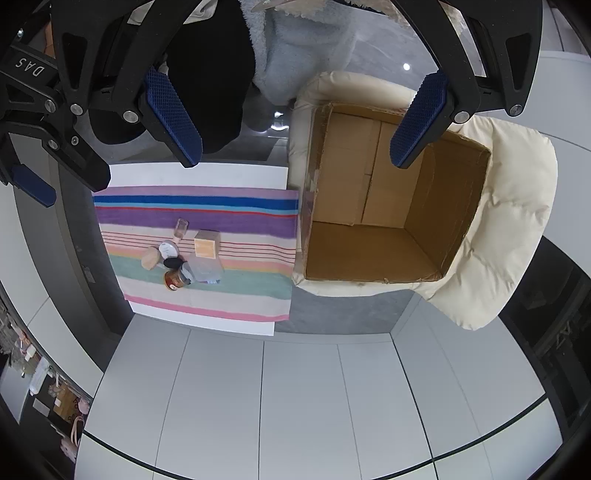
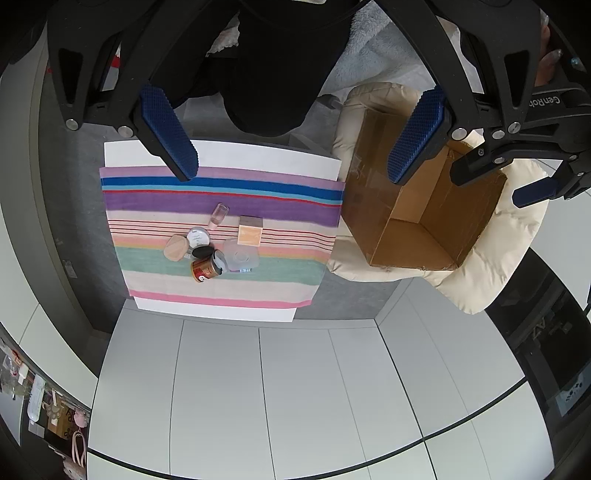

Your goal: Organize objects

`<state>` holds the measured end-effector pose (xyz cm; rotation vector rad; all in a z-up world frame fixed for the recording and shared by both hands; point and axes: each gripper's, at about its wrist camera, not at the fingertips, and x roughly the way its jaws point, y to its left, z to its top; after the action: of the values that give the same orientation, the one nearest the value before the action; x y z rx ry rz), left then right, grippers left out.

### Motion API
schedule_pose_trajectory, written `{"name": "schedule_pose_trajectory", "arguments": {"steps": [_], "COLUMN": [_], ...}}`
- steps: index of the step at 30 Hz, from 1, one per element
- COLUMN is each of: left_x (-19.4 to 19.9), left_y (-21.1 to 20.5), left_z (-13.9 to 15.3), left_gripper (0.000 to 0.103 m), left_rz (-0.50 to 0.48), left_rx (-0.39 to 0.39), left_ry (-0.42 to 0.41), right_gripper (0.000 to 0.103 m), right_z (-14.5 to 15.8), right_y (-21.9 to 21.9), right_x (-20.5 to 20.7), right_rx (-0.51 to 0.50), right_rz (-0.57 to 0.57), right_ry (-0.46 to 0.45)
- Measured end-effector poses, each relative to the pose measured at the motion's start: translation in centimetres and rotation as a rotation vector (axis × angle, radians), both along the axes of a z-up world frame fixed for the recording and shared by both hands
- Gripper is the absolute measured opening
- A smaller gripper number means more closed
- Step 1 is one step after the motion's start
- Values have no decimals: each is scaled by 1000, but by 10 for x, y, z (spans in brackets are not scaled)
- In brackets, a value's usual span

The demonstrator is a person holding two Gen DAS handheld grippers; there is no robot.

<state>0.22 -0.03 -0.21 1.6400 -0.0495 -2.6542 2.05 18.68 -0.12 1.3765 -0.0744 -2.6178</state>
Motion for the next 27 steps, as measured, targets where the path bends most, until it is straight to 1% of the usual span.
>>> {"name": "schedule_pose_trajectory", "arguments": {"steps": [8,12,13,27], "left_x": [-1,-1,0,2], "left_y": [4,5,5,5], "left_z": [-1,-3,-3,-2], "left_gripper": [102,102,102,102], "left_rz": [-4,-6,7,6], "left_rx": [-7,2,5,-11], "left_ry": [0,-9,-11,4], "right_gripper": [103,103,103,103], "right_z": [0,0,0,-3], "right_y": [7,7,7,9], "right_x": [-1,0,0,0], "right_rx": [-20,-28,-29,-36], "right_rz": [4,7,8,11], "right_ry": [-8,-11,-11,-11]}}
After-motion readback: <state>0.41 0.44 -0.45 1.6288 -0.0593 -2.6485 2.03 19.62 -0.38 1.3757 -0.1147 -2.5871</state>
